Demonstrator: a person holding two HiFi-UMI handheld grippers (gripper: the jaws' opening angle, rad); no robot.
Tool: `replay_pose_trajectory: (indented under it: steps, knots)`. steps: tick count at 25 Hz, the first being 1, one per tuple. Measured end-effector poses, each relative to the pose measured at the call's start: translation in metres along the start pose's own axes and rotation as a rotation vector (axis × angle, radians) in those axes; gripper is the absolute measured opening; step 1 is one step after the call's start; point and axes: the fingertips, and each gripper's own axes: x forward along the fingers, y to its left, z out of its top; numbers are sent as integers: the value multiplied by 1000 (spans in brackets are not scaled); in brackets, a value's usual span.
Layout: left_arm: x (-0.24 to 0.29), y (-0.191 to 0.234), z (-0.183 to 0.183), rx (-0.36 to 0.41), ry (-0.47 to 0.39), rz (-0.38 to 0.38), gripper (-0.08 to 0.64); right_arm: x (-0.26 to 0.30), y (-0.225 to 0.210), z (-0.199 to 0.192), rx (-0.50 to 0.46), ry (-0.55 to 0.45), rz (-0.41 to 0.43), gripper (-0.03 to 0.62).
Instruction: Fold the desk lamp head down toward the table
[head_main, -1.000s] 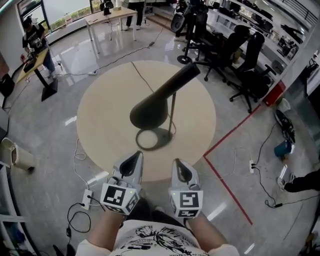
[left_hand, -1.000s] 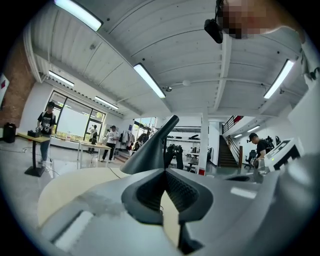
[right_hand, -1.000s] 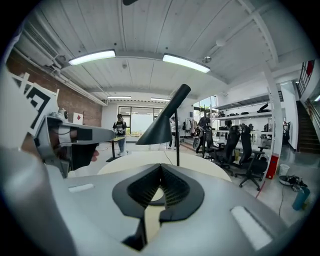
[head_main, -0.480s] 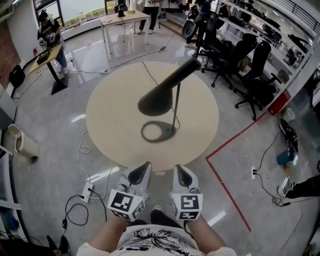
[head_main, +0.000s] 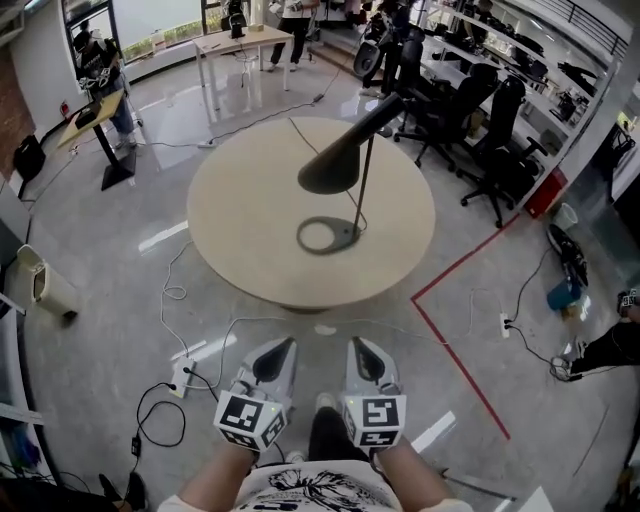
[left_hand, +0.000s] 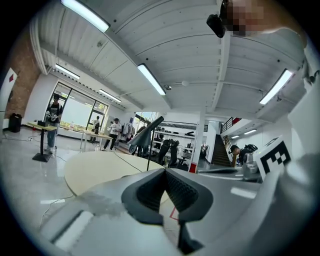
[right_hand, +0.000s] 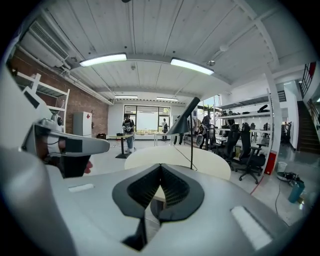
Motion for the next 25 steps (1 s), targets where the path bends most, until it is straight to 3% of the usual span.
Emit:
replay_pose_trajectory:
  steps: [10, 17, 25]
  knots:
    - [-84, -34, 12, 28, -65, -57, 5, -91, 34, 6, 4, -65, -50, 9]
    - [-104, -63, 10, 20, -74, -63, 5, -127, 41, -1, 10, -57, -24, 9]
    - [-125, -92, 8, 31, -96, -18, 5, -155, 41, -11, -3, -66, 49, 9]
